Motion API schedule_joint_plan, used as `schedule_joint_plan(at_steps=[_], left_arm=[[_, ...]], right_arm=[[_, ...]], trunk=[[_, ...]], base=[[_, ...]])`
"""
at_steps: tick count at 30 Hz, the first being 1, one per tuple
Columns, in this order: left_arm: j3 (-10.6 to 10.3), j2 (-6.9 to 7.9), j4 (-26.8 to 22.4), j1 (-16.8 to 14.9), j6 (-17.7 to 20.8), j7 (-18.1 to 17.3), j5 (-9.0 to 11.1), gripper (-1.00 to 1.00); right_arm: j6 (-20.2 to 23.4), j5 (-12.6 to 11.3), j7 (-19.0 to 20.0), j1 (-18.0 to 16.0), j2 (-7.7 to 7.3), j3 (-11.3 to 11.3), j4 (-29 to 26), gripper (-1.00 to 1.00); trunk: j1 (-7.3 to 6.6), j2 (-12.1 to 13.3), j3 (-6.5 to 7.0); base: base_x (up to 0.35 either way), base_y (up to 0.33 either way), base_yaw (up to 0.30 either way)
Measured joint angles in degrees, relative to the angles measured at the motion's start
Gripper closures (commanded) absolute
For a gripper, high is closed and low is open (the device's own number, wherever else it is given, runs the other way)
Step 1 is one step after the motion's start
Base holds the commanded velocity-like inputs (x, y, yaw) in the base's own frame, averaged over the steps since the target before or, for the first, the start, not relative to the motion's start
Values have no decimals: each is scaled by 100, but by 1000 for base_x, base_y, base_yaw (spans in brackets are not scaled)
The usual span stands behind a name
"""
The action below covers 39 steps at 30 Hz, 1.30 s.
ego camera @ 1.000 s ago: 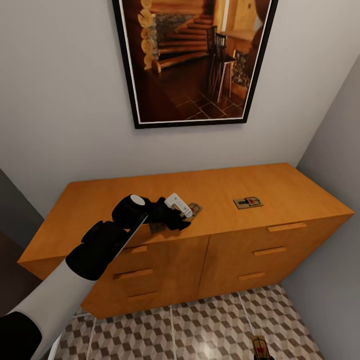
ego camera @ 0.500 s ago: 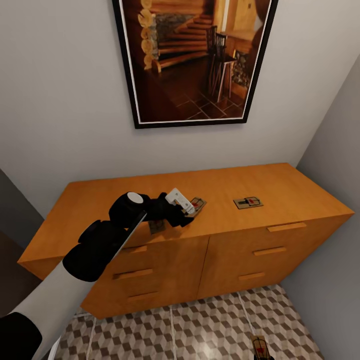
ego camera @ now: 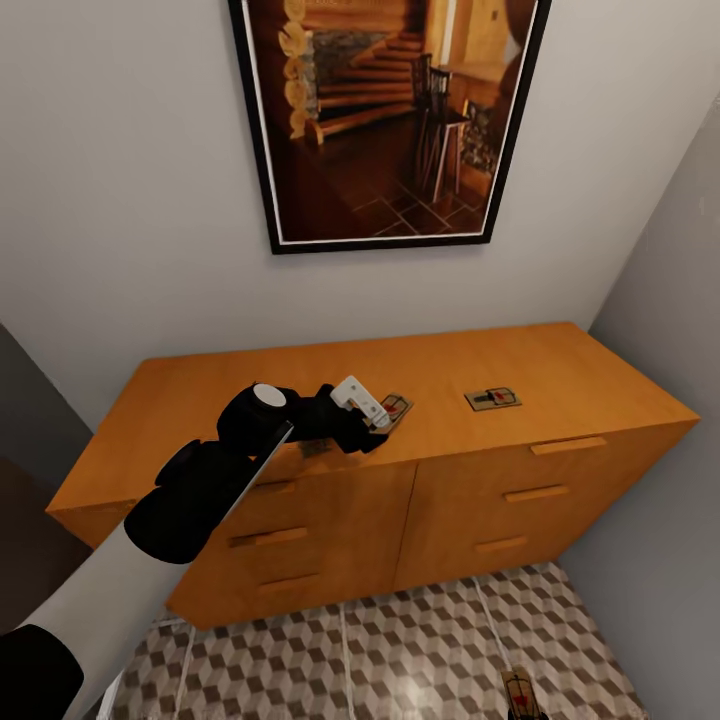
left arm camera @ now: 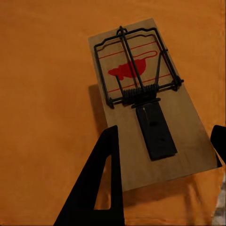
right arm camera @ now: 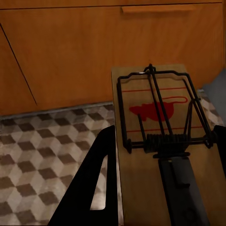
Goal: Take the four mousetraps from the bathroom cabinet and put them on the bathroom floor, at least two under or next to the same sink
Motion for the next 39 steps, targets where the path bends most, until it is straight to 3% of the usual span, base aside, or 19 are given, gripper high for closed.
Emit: schedule_joint_plan(at_steps=[34,39], left_arm=[[-56,17,110,3,-7,-2,20,100],[-188,23,350,170,-18,0,19,100]], right_arm=[[0,0,0,0,0,1,1,100],[0,-1,0,0,1,0,1,100]], trunk=[[0,0,0],[-2,-1,-1]], base=[[-326,-2,0],[-69,-6,0]])
